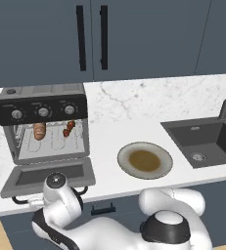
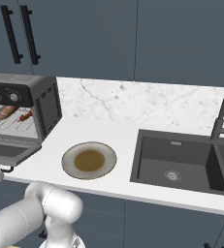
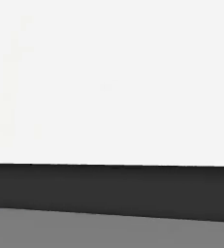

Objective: Pick up the kebab skewer and baguette bread, and place them inside the toaster oven. Close the toaster oven door and start by setting the timer.

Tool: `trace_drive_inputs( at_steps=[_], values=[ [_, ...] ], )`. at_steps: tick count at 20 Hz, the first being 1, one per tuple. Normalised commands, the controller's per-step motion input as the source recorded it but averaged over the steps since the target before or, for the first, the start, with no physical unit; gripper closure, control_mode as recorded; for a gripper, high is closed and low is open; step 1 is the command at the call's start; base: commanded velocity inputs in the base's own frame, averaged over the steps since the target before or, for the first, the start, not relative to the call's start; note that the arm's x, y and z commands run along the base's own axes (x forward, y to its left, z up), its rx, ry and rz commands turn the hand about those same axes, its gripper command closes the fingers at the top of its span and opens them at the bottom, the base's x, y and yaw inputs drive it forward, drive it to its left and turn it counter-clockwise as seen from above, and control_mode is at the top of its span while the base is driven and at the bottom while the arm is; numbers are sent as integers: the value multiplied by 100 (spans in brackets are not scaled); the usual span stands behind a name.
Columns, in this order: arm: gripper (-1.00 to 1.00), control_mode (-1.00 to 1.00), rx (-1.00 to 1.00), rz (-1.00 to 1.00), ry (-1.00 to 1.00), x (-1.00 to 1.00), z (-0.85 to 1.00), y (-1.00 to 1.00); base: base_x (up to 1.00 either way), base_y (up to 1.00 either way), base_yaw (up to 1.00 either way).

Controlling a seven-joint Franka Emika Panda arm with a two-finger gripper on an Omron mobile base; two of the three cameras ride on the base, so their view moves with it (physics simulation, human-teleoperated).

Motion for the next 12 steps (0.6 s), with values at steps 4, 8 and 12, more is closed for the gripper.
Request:
trace_drive_inputs(
  at_steps=[4, 8, 12],
  values=[
    [-100, -100, 0, 0, -4, 88, 61, -17, 0, 0, 0],
    [-100, -100, 0, 0, -2, 100, 54, -26, 0, 0, 0],
    [-100, -100, 0, 0, -1, 100, 67, -34, 0, 0, 0]
  ],
)
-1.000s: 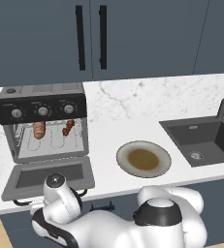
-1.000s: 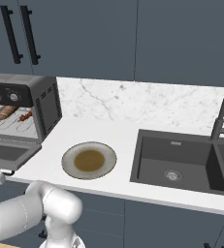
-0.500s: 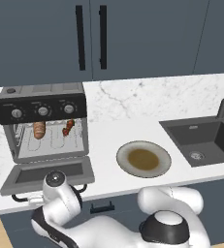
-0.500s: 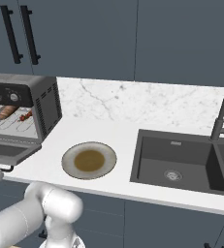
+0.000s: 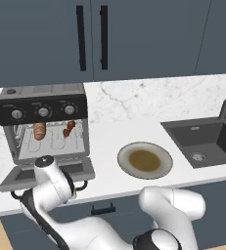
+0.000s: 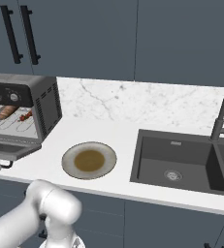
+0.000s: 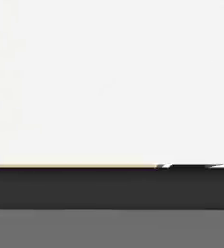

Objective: Pick up the kebab skewer and baguette bread, and place them inside the toaster oven. Close the toaster oven door and start by setting the timer.

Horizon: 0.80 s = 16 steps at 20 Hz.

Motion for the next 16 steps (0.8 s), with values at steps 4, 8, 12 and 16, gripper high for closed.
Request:
trace_drive_inputs(
  at_steps=[4, 8, 12, 16],
  values=[
    [-100, -100, 0, 1, -5, 100, 51, -28, 0, 0, 0],
    [-100, -100, 0, 6, -19, 99, 5, -6, 0, 0, 0],
    [-100, -100, 0, 8, -26, 95, -4, -4, 0, 0, 0],
    [-100, -100, -1, 13, -40, 77, -36, -8, 0, 0, 0]
  ],
)
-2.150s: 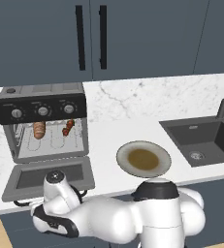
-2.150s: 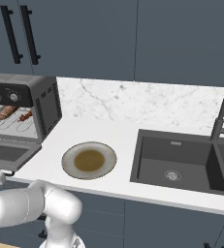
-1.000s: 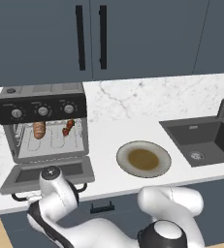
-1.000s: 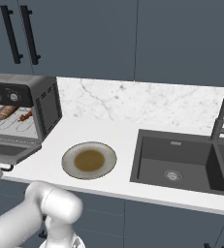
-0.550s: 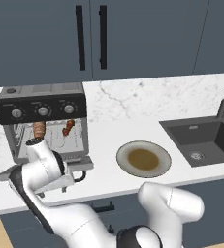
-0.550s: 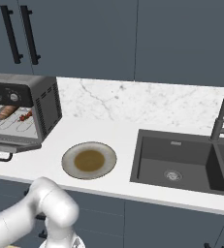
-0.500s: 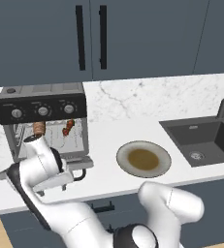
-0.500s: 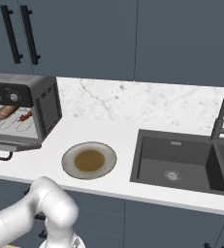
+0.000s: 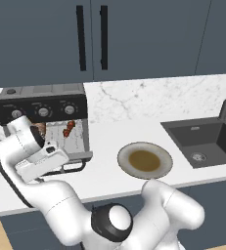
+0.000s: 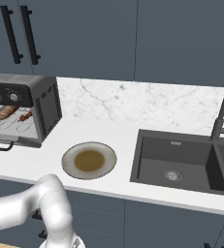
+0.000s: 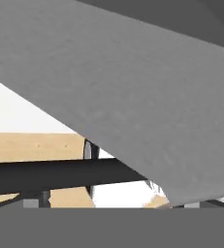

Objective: Pick up the kebab skewer and baguette bread, and place them inside the toaster oven. Close the toaster oven door and start by setting the timer.

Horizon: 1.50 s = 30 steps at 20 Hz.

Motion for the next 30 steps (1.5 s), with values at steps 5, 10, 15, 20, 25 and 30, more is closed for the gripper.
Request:
trace_drive_inputs(
  at_steps=[5, 10, 15, 20, 25, 30],
  values=[
    [-100, -100, 0, 16, -55, 80, -50, -8, 0, 0, 0],
    [-100, -100, 0, 14, -50, 96, -41, -20, 0, 0, 0],
    [-100, -100, 0, 12, -40, 89, -51, -27, 0, 0, 0],
    [-100, -100, 0, 10, -33, 97, -72, -27, 0, 0, 0],
    [-100, -100, 0, 8, -28, 100, -56, -31, 0, 0, 0],
    [-100, -100, 0, 6, -27, 100, -44, -28, 0, 0, 0]
  ],
)
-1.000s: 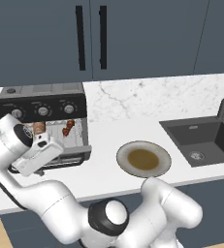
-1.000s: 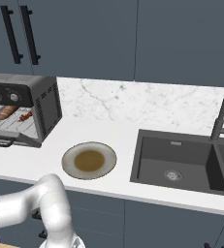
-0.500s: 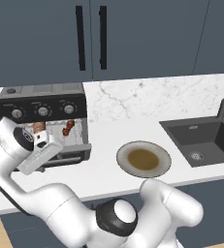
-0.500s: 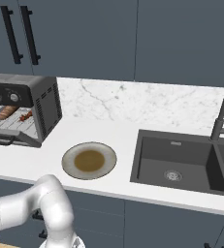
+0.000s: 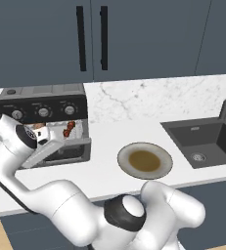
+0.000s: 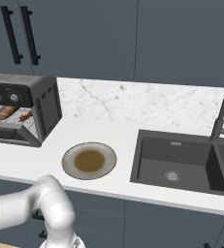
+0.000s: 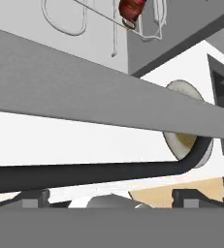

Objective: Pick up the kebab skewer and baguette bread, and place them inside the toaster oven. Close the toaster oven door and start by setting the timer.

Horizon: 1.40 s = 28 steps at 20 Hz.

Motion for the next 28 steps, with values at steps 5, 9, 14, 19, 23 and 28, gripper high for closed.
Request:
trace_drive_inputs(
  at_steps=[5, 9, 14, 19, 23, 28],
  values=[
    [-100, -100, 0, 6, -28, 100, -52, -26, 0, 0, 0],
    [-100, -100, 0, 7, -29, 100, -49, -23, 0, 0, 0],
    [-100, -100, 0, 6, -24, 94, -44, -26, 0, 0, 0],
    [-100, -100, 0, 3, -10, 90, 1, -22, 0, 0, 0],
    [-100, -100, 0, 4, -10, 40, -4, -18, 0, 0, 0],
    [-100, -100, 0, 7, -10, -29, -4, -3, 0, 0, 0]
  ],
)
